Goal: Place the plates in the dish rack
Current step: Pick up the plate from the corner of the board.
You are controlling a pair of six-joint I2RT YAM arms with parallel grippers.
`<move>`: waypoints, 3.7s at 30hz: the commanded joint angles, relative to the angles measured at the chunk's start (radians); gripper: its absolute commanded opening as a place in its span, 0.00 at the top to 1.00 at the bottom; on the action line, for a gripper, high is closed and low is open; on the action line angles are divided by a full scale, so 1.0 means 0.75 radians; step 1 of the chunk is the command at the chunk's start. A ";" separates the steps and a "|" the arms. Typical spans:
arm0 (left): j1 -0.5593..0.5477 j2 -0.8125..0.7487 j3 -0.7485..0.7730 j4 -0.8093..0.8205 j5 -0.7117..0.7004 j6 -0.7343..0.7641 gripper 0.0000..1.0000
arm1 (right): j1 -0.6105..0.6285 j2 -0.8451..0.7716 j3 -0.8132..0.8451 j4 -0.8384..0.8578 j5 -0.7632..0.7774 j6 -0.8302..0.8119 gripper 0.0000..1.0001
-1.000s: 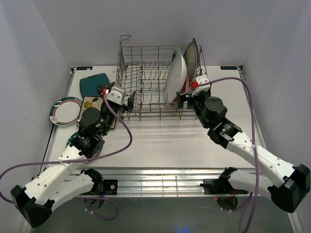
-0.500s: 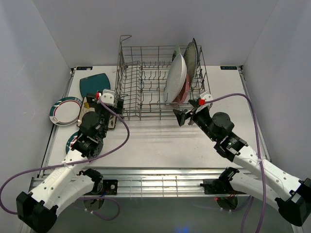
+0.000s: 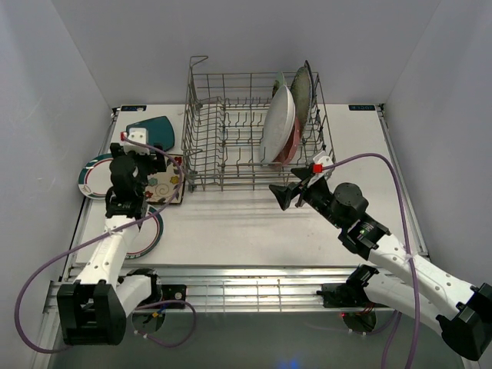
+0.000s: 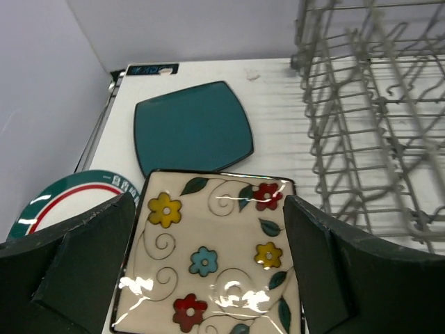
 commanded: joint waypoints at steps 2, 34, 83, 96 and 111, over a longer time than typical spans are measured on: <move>0.269 0.090 0.129 -0.071 0.365 -0.208 0.02 | 0.005 -0.013 -0.011 0.095 -0.051 0.018 0.10; 0.860 0.608 0.218 -0.106 0.449 -0.867 0.02 | 0.005 -0.085 -0.085 0.118 -0.054 0.030 0.10; 1.010 0.502 0.034 -0.005 0.515 -0.963 0.08 | 0.005 -0.065 -0.078 0.114 -0.060 0.028 0.10; 1.083 0.614 0.091 -0.152 0.474 -0.951 0.04 | 0.005 -0.079 -0.078 0.106 -0.060 0.028 0.10; 1.116 0.770 0.097 -0.085 0.617 -0.996 0.08 | 0.005 -0.077 -0.078 0.110 -0.062 0.026 0.10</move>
